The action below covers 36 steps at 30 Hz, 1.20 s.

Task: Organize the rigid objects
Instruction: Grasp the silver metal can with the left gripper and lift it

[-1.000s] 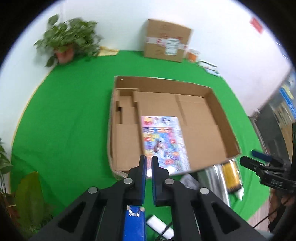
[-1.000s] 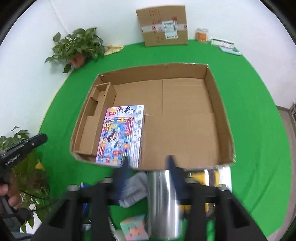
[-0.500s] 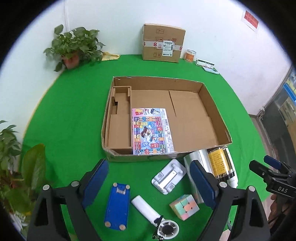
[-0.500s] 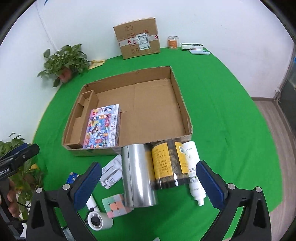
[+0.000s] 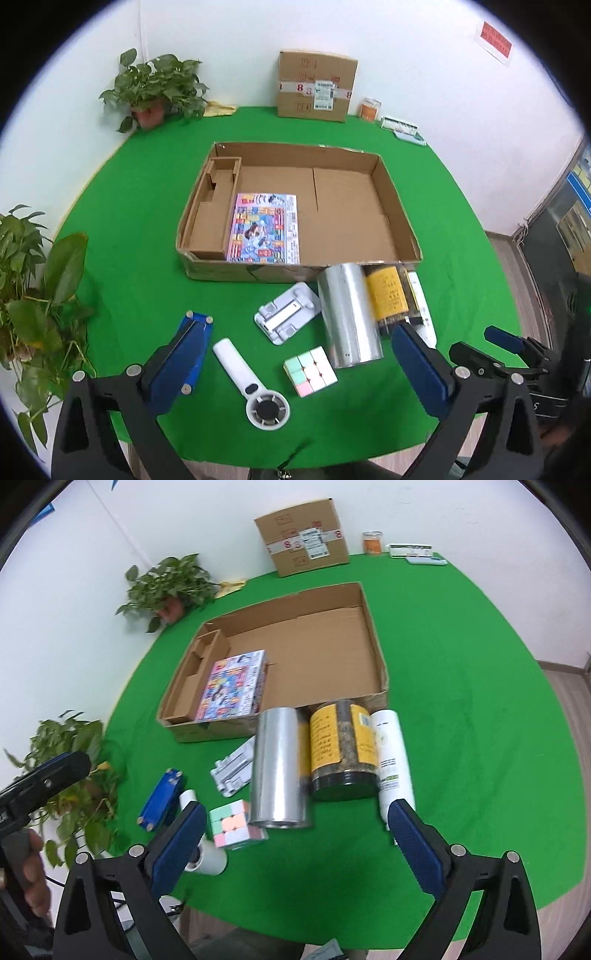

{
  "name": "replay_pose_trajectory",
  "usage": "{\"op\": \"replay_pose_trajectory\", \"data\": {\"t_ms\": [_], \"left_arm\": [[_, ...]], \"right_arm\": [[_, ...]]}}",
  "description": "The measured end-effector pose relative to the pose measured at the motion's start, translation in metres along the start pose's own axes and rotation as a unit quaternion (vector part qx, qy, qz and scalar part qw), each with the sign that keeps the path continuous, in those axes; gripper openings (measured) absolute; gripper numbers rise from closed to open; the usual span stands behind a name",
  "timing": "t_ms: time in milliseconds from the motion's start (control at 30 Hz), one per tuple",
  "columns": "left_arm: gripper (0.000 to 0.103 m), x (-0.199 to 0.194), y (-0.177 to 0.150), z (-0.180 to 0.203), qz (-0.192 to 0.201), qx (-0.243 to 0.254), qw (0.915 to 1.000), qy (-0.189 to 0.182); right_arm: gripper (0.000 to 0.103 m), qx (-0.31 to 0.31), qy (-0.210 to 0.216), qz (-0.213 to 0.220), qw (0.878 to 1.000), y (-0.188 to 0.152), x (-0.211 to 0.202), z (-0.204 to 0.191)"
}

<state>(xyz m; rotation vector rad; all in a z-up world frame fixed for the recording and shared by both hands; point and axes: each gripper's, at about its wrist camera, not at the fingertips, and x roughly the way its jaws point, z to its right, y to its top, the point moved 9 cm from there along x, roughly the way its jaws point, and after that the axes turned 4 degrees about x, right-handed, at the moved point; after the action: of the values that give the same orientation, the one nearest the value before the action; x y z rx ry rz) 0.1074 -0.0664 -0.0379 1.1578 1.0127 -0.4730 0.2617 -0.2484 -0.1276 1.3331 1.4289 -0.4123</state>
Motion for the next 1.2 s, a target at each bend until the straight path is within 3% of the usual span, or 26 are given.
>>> {"op": "replay_pose_trajectory", "data": {"t_ms": [133,333,500,800,967,1067,1200], "left_arm": [[0.101,0.009,0.000,-0.001,-0.017,-0.006,0.9998,-0.002],[0.101,0.048,-0.001,0.012,-0.079,-0.011,0.9935,-0.081],[0.101,0.097,0.005,0.027,-0.136,-0.026,0.9697,-0.201],[0.101,0.197,-0.002,0.056,-0.249,-0.024,0.9192,-0.304],[0.099,0.231,-0.014,0.064,-0.290,-0.034,0.9060,-0.306],[0.098,0.242,-0.025,0.067,-0.310,-0.036,0.8996,-0.305],[0.087,0.247,-0.034,0.072,-0.328,-0.028,0.8934,-0.306]], "right_arm": [[0.102,0.008,0.023,-0.007,1.000,0.000,0.001,0.000],[0.102,0.012,0.014,-0.052,0.998,0.000,0.028,-0.006],[0.101,0.019,-0.020,-0.129,0.991,-0.006,0.074,-0.018],[0.090,0.040,-0.083,-0.191,0.977,-0.008,0.140,-0.022],[0.081,0.067,-0.096,-0.204,0.972,-0.024,0.172,-0.013],[0.082,0.073,-0.099,-0.198,0.972,-0.026,0.190,-0.012],[0.083,0.069,-0.102,-0.191,0.974,-0.024,0.203,-0.015]]}}
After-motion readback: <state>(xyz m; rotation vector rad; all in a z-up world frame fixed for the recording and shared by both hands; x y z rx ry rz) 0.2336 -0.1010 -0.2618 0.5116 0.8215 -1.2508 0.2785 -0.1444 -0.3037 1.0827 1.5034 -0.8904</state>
